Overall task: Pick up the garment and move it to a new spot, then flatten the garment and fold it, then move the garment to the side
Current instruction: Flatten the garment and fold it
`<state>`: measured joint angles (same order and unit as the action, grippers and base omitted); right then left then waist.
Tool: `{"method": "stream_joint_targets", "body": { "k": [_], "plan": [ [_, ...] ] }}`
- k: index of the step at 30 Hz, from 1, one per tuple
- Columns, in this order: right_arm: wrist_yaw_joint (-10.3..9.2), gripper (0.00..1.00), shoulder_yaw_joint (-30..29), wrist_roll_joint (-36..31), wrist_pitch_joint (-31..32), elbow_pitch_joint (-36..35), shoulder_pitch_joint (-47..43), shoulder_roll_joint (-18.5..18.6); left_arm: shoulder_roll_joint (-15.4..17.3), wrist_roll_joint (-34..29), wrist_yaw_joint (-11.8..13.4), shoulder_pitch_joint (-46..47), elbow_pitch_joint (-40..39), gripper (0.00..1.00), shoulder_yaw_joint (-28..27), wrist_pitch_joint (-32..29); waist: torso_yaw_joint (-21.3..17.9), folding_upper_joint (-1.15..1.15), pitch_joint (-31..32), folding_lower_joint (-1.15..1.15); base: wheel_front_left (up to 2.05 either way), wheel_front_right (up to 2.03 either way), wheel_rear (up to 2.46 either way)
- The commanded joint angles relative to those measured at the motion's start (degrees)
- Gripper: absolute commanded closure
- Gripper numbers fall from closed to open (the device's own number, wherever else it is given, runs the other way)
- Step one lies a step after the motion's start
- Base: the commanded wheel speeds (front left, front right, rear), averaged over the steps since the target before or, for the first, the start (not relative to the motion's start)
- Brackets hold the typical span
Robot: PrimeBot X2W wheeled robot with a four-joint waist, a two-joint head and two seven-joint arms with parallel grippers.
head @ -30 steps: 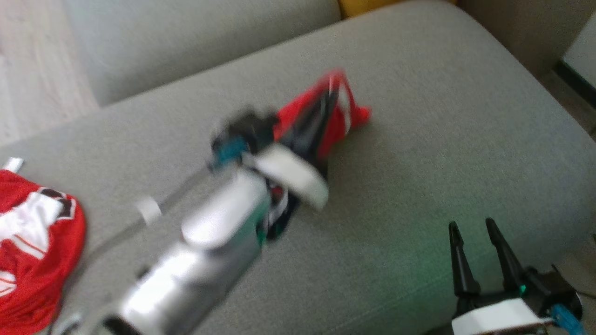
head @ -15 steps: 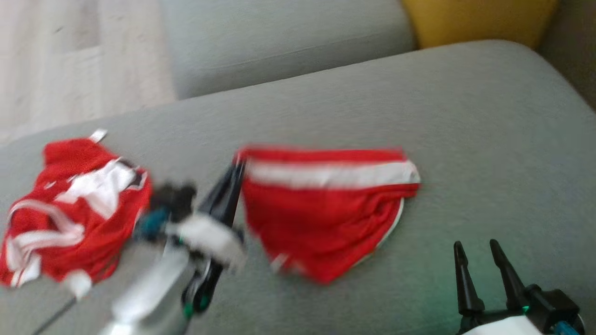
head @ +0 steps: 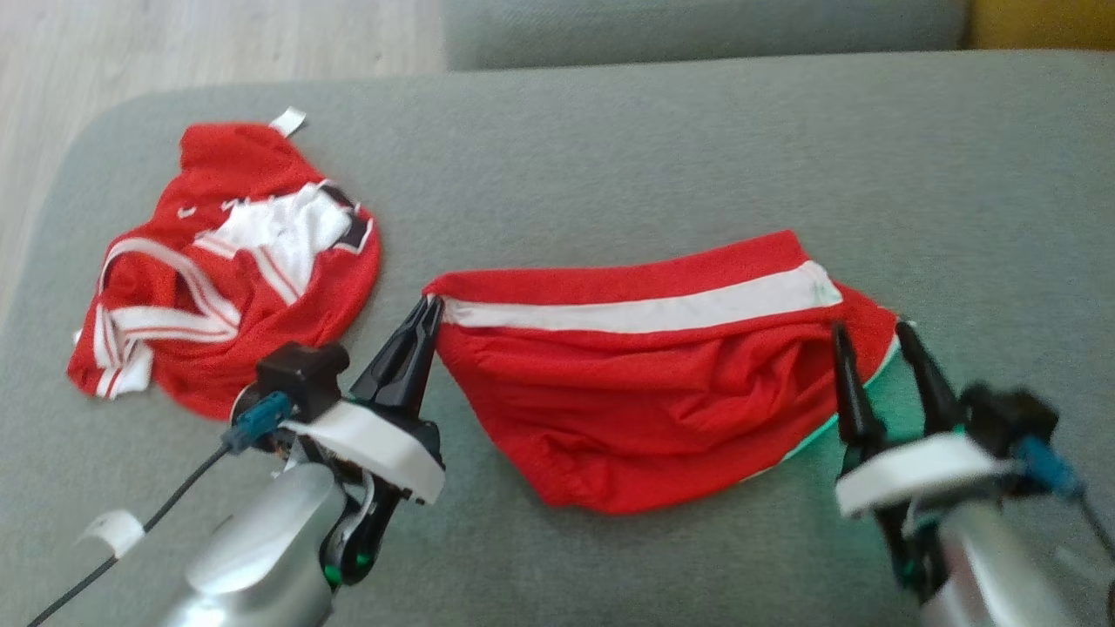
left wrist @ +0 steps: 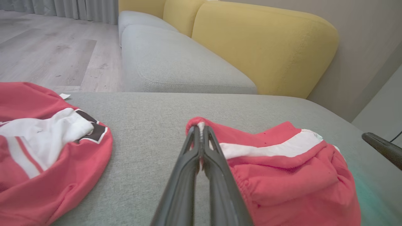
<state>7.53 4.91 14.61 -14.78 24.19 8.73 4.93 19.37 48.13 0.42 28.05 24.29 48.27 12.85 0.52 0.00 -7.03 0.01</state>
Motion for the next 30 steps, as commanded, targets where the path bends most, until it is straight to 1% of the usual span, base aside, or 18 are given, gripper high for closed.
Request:
{"method": "stream_joint_targets", "body": {
  "k": [1, 5, 8, 11, 12, 13, 16, 18, 20, 21, 22, 27, 30],
  "plan": [
    [-0.04, 0.0, 2.54, 2.16, -0.22, 1.8, 4.47, 2.48, 0.95, -0.85, -0.22, 3.79, -1.55, 1.0, -2.17, 0.9, 2.35, 0.0, -2.07, -0.01, 0.0, 0.0, 0.0],
    [-0.04, 0.0, 6.88, 7.69, 0.23, 11.2, 11.24, 6.12, -0.12, -1.28, -0.6, 4.63, -1.34, 1.0, -1.67, 1.04, 4.09, 0.0, -2.82, -0.01, 0.0, 0.0, 0.0],
    [-0.04, 0.0, 10.84, 11.75, 1.58, 15.75, 15.05, 8.61, -0.81, -1.55, -0.97, 5.18, -1.01, 1.0, -1.3, 1.13, 5.21, 0.0, -3.27, -0.01, 0.0, 0.0, 0.0],
    [-0.04, 0.0, 15.24, 14.97, 1.79, 18.31, 17.64, 10.56, -1.35, -1.81, -1.32, 5.65, -0.53, 1.0, -1.01, 1.23, 6.01, 0.0, -3.72, -0.01, 0.0, 0.0, 0.0],
    [-0.04, 0.0, 16.57, 16.11, 1.83, 18.99, 18.25, 10.93, -1.45, -1.84, -1.42, 5.74, -0.37, 1.0, -0.96, 1.26, 6.16, 0.0, -3.81, -0.01, 0.0, 0.0, 0.0],
    [-0.04, 0.0, 16.57, 16.11, 1.83, 18.99, 18.25, 10.93, -1.45, -1.84, -1.42, 5.74, -0.37, 1.0, -0.96, 1.26, 6.16, 0.0, -3.81, -0.01, 0.0, 0.0, 0.0],
    [-0.04, 0.0, 20.16, 19.11, 2.15, 20.79, 19.71, 11.79, -1.63, -1.88, -1.65, 6.07, -0.01, 1.0, -0.96, 1.34, 6.54, 0.0, -4.2, -0.01, 0.0, 0.0, 0.0],
    [-0.04, 0.22, 22.54, 21.14, 2.37, 21.59, 20.39, 12.22, -1.7, -1.89, -1.82, 6.27, 0.24, 1.0, -0.99, 1.39, 6.7, 0.0, -4.4, -0.01, 0.0, 0.0, 0.0],
    [-0.04, 0.6, 24.67, 22.75, 2.13, 22.06, 21.04, 12.74, -1.72, -1.84, -2.0, 6.44, 0.47, 1.0, -1.04, 1.43, 6.76, 0.0, -4.55, -0.01, 0.0, 0.0, 0.0],
    [-0.04, 0.89, 25.76, 23.26, 1.85, 22.09, 21.42, 13.09, -1.69, -1.82, -2.06, 6.52, 0.58, 1.0, -1.09, 1.45, 6.75, 0.0, -4.61, -0.01, 0.0, 0.0, 0.0],
    [-0.04, 1.0, 26.44, 23.71, 1.46, 22.21, 21.91, 13.45, -1.61, -1.82, -2.08, 6.64, 0.68, 1.0, -1.16, 1.46, 6.67, 0.0, -4.68, -0.01, 0.0, 0.0, 0.0],
    [-0.04, 1.0, 27.24, 25.0, -0.05, 20.78, 25.21, 15.1, -1.08, -3.59, -2.07, 9.03, -0.43, 1.0, -1.94, 1.77, 5.5, 0.0, -5.23, -0.01, 0.0, 0.0, 0.0],
    [-0.04, 1.0, 24.63, 24.53, -0.17, 17.68, 28.61, 16.77, -0.98, -5.99, -2.7, 13.39, -1.48, 1.0, -2.39, 1.91, 3.94, 0.0, -6.33, -0.01, 0.0, 0.0, 0.0]
  ]
}}
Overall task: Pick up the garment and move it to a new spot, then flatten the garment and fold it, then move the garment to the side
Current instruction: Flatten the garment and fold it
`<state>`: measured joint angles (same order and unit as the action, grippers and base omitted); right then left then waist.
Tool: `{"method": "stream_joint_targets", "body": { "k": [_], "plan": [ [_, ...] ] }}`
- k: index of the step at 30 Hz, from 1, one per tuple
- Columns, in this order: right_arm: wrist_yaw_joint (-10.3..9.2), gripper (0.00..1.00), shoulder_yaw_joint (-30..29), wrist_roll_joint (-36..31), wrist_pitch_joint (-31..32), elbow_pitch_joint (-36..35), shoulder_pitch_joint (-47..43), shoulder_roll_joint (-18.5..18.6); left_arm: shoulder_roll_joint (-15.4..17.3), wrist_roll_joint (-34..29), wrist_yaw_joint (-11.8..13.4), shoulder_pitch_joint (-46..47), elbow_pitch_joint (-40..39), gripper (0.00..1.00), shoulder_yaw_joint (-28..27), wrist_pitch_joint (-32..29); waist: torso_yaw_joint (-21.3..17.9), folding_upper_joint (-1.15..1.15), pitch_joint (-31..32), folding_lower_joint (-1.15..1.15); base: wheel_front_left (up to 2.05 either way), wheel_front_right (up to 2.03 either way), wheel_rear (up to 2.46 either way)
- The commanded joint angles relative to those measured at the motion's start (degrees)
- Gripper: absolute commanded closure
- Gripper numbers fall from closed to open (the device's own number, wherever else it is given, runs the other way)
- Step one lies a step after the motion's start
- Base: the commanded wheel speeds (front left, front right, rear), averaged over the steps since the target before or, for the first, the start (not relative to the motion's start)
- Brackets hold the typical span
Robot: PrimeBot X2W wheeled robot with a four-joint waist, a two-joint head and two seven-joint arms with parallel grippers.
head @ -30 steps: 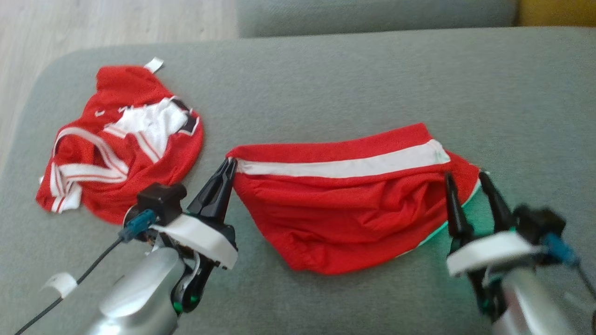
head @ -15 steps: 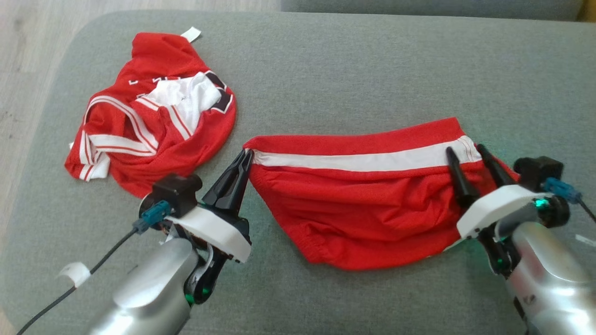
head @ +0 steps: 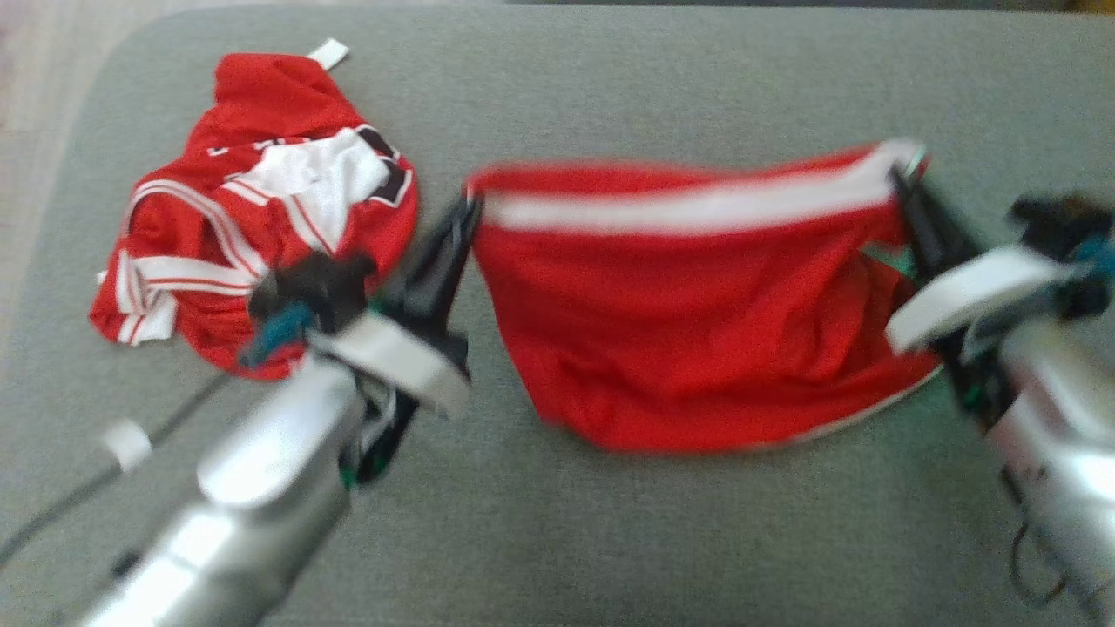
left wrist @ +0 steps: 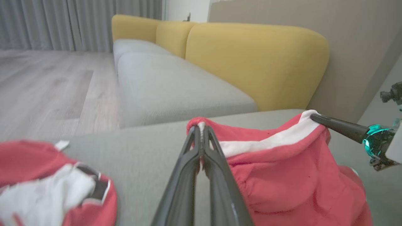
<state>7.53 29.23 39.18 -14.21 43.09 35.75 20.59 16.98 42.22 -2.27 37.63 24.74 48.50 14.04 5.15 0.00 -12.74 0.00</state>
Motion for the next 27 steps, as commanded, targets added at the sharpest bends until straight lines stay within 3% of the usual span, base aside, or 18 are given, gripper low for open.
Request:
{"method": "stream_joint_targets", "body": {
  "k": [1, 5, 9, 13, 17, 21, 27],
  "plan": [
    [-0.04, 1.0, -0.89, -0.62, -0.75, -2.25, 2.97, 1.87, 1.41, -1.06, -0.27, 5.9, -2.14, 1.0, -2.78, 0.76, -1.38, 0.0, -1.13, 0.0, 0.0, 0.0, 0.0],
    [-0.04, 1.0, -5.93, -4.17, -0.77, -5.87, 10.6, 5.84, 0.6, -5.9, -1.3, 16.9, -2.42, 1.0, -4.19, 0.89, -4.41, 0.0, -3.96, 0.0, 0.0, 0.0, 0.0],
    [-0.04, 1.0, -12.94, -8.92, -0.78, -10.13, 19.19, 9.07, -2.57, -12.35, -1.79, 28.23, -4.61, 1.0, -9.34, 0.94, -7.29, 0.0, -7.09, 0.0, 0.0, 0.0, 0.0],
    [-0.04, 1.0, -17.41, -12.86, -0.78, -14.88, 23.49, 10.13, -5.3, -17.98, -2.8, 32.5, -7.64, 1.0, -14.79, 0.95, -9.56, 0.0, -8.77, 0.0, 0.0, 0.0, 0.0],
    [-0.04, 1.0, -18.52, -15.05, -0.78, -16.09, 19.52, 9.57, -5.98, -20.13, -4.12, 26.79, -7.8, 1.0, -16.73, 0.95, -10.89, 0.0, -8.42, 0.0, 0.0, 0.0, 0.0],
    [-0.04, 1.0, -19.26, -15.47, -0.77, -14.31, 9.15, 7.75, -5.51, -21.45, -4.93, 16.19, -7.13, 1.0, -14.41, 0.96, -11.08, 0.0, -8.18, 0.0, 0.0, 0.0, 0.0],
    [-0.04, 1.0, -21.75, -17.47, -0.07, -13.24, -7.91, 1.26, -4.96, -23.43, -5.13, -2.63, -6.89, 1.0, -12.96, 0.96, -10.62, 0.0, -8.3, 0.0, 0.0, 0.0, 0.0]
  ]
}}
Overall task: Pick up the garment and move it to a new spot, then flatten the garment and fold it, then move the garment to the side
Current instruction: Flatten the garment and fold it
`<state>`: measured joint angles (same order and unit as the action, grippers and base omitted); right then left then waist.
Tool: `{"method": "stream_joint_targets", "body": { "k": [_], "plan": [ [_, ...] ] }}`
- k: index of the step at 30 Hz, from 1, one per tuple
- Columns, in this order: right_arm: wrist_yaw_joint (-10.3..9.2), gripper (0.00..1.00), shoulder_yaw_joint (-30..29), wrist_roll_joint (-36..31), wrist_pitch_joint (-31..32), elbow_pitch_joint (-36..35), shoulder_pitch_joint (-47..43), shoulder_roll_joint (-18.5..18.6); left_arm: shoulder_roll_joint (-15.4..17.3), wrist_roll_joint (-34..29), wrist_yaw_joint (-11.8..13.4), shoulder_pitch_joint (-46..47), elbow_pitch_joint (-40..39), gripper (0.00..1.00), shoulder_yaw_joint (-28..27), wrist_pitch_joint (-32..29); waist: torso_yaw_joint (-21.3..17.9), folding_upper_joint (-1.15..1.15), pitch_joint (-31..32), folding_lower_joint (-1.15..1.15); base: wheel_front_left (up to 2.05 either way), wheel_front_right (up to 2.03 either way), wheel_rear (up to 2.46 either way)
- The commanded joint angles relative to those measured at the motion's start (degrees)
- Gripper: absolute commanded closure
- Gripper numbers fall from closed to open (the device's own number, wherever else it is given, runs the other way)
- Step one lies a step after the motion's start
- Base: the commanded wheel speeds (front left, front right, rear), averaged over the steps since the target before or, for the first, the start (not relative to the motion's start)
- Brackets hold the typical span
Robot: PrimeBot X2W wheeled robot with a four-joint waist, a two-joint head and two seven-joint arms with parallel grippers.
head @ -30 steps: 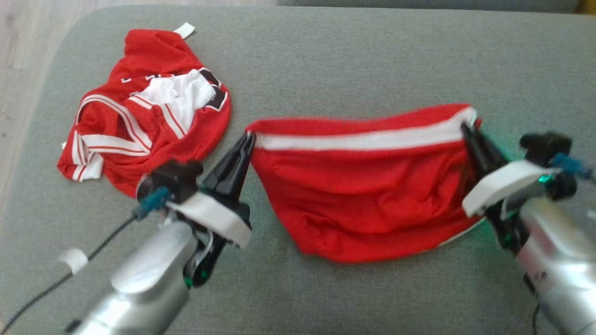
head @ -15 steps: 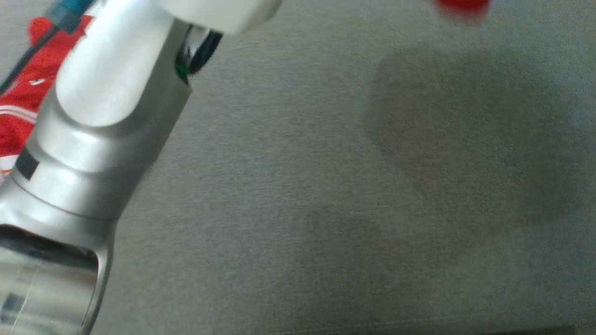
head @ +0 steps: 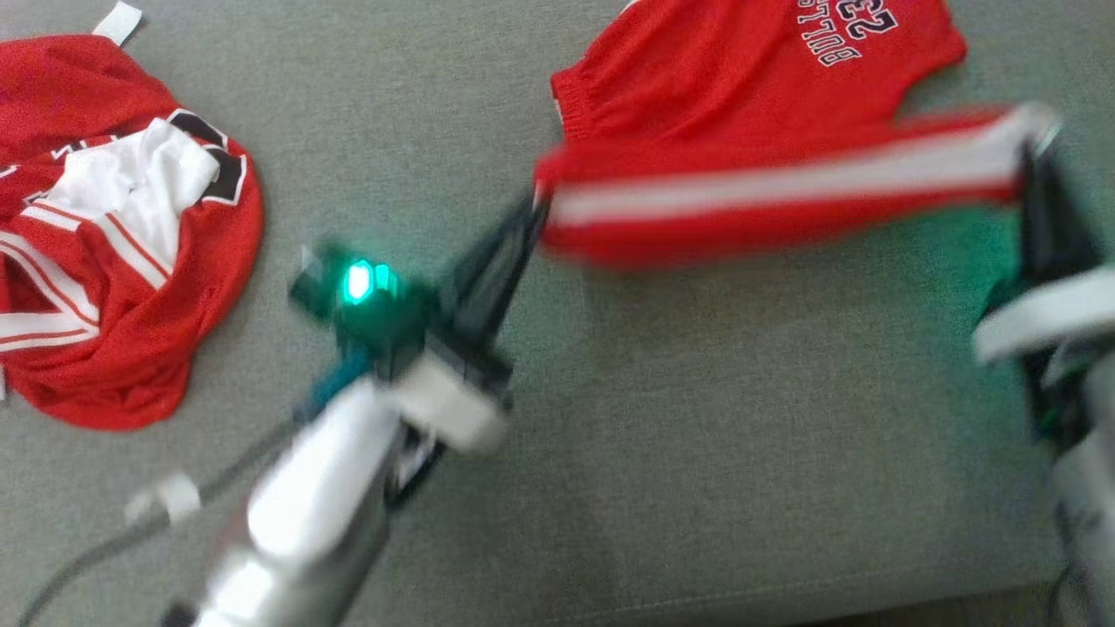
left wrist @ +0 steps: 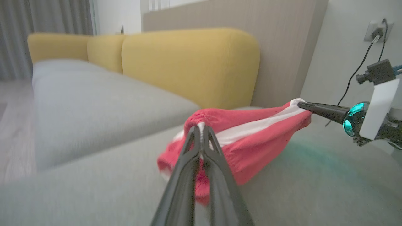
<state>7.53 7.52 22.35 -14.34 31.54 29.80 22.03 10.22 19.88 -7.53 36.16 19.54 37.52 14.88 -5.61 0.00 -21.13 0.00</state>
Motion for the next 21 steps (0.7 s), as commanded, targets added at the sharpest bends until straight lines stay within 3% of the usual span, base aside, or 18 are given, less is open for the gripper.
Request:
{"method": "stream_joint_targets", "body": {
  "k": [1, 3, 4, 5, 13, 21],
  "plan": [
    [-0.04, 1.0, -0.04, -0.64, 0.06, -1.68, -1.96, -0.18, 1.8, -1.1, 0.13, -1.17, -1.69, 1.0, -1.98, 0.11, 0.14, 0.0, 0.09, 0.0, 0.0, 0.0, 0.0],
    [-0.04, 1.0, -0.56, -1.61, 0.5, -1.9, -6.51, -2.66, 1.91, -1.87, 0.12, -6.3, -1.56, 1.0, -2.92, 0.11, 0.35, 0.0, 0.61, 0.0, 0.0, 0.0, 0.0],
    [-0.04, 0.62, -0.99, -2.04, 0.67, -2.06, -8.57, -3.8, 1.91, -2.35, 0.12, -8.44, -1.59, 1.0, -3.41, 0.11, 0.5, 0.0, 1.02, 0.0, 0.0, 0.0, 0.0],
    [-0.04, 0.0, -1.45, -2.25, 0.82, -2.21, -10.43, -4.7, 1.77, -2.68, 0.11, -10.27, -1.78, 1.0, -4.01, 0.11, 0.7, 0.0, 1.42, 0.0, 0.0, 0.0, 0.0],
    [-0.04, 0.0, -3.5, -1.54, 1.18, -8.15, -21.58, -8.3, 0.19, -4.95, 0.07, -16.69, -3.14, 1.0, -8.06, 0.11, 2.03, 0.0, 4.19, 0.0, 0.0, 0.0, 0.0],
    [-0.04, 0.0, -2.6, -0.77, 3.19, -11.49, -22.09, -8.57, -1.19, -5.64, 0.05, -15.83, -3.45, 1.0, -8.04, 0.11, 2.47, 0.0, 4.0, 0.0, 0.0, 0.0, 0.0]
  ]
}}
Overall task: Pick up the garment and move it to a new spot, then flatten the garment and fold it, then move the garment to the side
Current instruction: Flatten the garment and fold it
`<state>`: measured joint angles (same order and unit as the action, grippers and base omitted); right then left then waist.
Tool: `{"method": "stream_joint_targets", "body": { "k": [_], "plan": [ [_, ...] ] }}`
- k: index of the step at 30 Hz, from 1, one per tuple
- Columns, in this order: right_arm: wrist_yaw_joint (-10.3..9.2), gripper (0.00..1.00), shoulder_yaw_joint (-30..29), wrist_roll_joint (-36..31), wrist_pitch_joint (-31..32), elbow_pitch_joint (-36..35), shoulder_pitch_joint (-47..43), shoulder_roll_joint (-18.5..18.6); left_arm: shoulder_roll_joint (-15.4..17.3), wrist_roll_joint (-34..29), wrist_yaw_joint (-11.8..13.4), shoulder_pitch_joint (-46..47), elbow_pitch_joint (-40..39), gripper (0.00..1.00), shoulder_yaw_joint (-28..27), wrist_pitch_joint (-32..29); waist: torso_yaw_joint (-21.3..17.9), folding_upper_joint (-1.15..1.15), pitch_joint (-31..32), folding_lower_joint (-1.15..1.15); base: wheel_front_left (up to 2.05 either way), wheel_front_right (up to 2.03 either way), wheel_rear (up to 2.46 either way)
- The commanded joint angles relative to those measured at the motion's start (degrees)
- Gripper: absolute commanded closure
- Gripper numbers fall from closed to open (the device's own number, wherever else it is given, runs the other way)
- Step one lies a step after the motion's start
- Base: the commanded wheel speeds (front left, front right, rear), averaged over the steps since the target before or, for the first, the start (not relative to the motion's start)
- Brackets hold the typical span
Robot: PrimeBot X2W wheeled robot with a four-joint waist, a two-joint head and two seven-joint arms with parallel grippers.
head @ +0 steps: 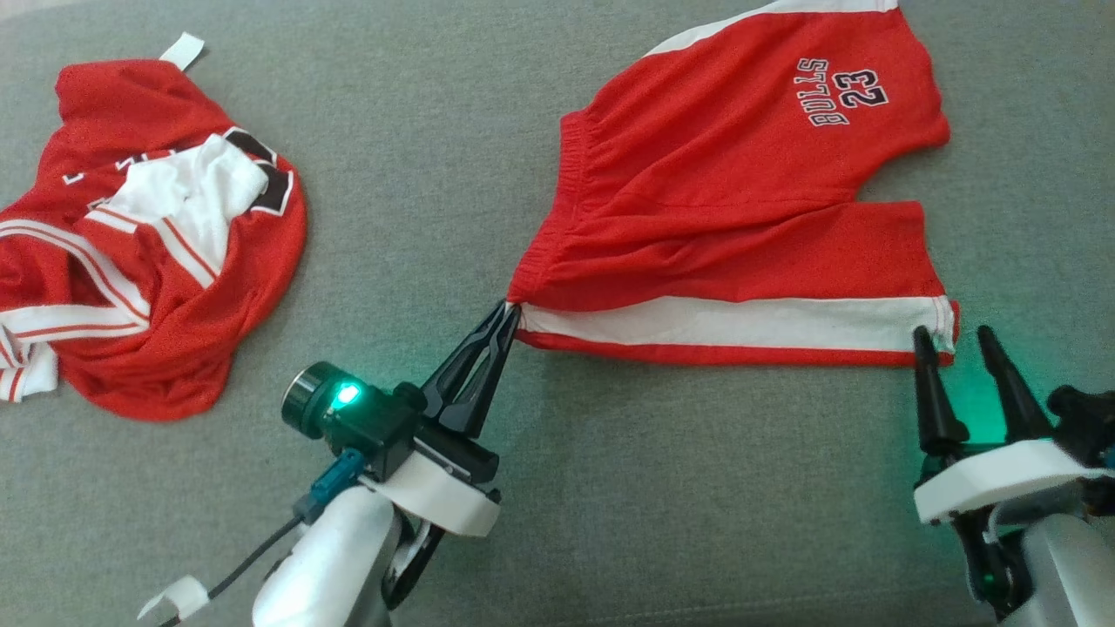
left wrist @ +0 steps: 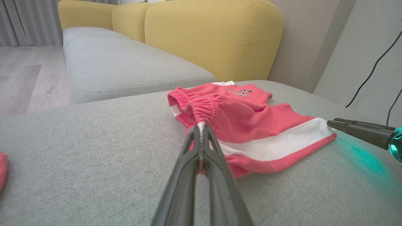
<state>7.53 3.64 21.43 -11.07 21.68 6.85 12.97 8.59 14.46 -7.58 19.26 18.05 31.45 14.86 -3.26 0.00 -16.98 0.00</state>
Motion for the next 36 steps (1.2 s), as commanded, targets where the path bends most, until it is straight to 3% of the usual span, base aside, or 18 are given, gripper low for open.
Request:
{"method": "stream_joint_targets", "body": {
  "k": [1, 7, 11, 17, 23, 29, 36],
  "plan": [
    [-0.04, 0.0, 1.56, 0.38, 0.28, -1.52, 1.05, 0.48, 0.4, -0.13, 0.1, 1.29, -1.94, 1.0, -1.77, 0.14, 0.29, 0.0, -0.32, 0.0, 0.0, 0.0, 0.0],
    [-0.04, 0.02, 3.07, 1.18, 1.31, -0.31, 2.16, 0.43, 0.27, 0.53, 0.09, 2.19, -1.83, 1.0, -1.15, 0.14, 1.18, 0.0, -1.16, 0.0, 0.0, 0.0, 0.0],
    [-0.04, 1.0, 3.78, 1.73, 0.97, 0.81, 2.96, 0.82, 0.38, 0.9, 0.09, 2.48, -1.75, 1.0, -1.05, 0.14, 1.62, 0.0, -1.25, 0.0, 0.0, 0.0, 0.0],
    [-0.04, 1.0, 1.87, 1.47, -0.58, 0.14, 2.14, 1.54, 0.45, 1.16, 0.09, 1.69, -2.12, 1.0, -1.81, 0.14, 1.73, 0.0, 0.91, 0.0, 0.0, 0.0, 0.0],
    [-0.04, 1.0, -1.6, 1.05, -0.11, -5.29, -1.43, 2.75, 0.97, 1.42, 0.09, -0.57, -4.27, 1.0, -1.49, 0.14, 1.32, 0.0, 4.22, 0.0, 0.0, 0.0, 0.0],
    [-0.04, 1.0, -5.09, 2.92, 6.78, -18.07, -11.5, 4.88, 3.59, 2.74, 0.09, -6.29, -7.13, 1.0, 1.37, 0.14, 0.78, 0.0, 7.76, 0.0, 0.0, 0.0, 0.0],
    [-0.04, 1.0, -14.74, 0.79, 14.97, -37.74, -23.15, 1.69, 6.59, 5.53, 0.65, -13.08, -16.47, 1.0, 1.81, -2.57, 1.47, 0.0, 8.88, 0.0, 0.0, 0.0, 0.0]
  ]
}}
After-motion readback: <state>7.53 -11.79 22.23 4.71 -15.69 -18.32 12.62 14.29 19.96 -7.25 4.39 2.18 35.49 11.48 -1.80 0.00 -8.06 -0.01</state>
